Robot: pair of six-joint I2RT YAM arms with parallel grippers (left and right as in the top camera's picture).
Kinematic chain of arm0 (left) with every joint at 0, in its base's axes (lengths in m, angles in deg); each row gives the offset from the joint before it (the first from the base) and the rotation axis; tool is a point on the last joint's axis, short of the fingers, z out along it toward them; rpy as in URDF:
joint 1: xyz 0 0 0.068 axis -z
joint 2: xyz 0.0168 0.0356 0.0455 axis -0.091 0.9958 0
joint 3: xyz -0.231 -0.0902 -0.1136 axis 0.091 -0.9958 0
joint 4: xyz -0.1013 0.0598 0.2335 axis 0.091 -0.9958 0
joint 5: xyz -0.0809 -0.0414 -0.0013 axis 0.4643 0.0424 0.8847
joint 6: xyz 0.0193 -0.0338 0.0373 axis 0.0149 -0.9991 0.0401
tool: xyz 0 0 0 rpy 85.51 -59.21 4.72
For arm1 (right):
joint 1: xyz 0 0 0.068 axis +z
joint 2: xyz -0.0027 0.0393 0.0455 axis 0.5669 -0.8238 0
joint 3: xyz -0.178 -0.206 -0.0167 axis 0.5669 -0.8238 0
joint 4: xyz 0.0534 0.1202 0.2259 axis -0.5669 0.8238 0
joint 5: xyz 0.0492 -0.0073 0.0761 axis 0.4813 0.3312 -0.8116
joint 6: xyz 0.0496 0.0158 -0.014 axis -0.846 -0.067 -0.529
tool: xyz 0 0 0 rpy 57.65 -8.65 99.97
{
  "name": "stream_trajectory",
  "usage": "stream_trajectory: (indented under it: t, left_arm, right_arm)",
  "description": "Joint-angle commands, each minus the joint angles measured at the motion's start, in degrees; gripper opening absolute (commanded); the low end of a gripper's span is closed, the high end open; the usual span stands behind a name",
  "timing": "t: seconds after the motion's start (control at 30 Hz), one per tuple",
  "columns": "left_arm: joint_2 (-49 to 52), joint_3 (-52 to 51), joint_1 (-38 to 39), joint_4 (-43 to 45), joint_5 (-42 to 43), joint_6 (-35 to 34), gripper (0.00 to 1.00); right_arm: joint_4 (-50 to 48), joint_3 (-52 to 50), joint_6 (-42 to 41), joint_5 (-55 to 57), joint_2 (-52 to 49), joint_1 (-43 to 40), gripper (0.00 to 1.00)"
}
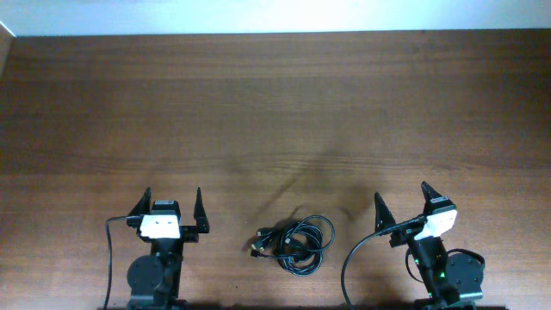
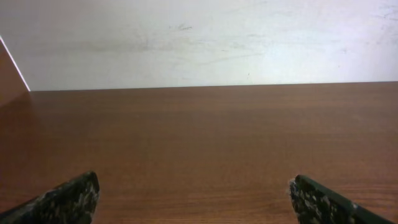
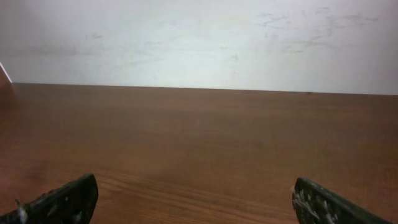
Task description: Untangle cables
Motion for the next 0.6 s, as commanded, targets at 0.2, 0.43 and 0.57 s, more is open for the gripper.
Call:
stream_trajectory:
  t: [0.2,0.43,0.57]
  left_arm:
    - [-0.2,-0.2,-0.3,0.8,0.0,0.7,0.99]
    - [-0.2,-0.1,-0.3,1.0,0.0,0.6,0.99]
    - [-0.2,1.4,-0.3,-1.4,1.1,-1.7,0.99]
  right_arm:
    - [0.4,-0.3,-0.4,1.0,0.4,0.2,0.99]
    - [0.4,-0.3,-0.4,1.0,0.4,0.2,0.99]
    - [0.4,-0.3,-0.4,1.0,0.4,0.2,0.99]
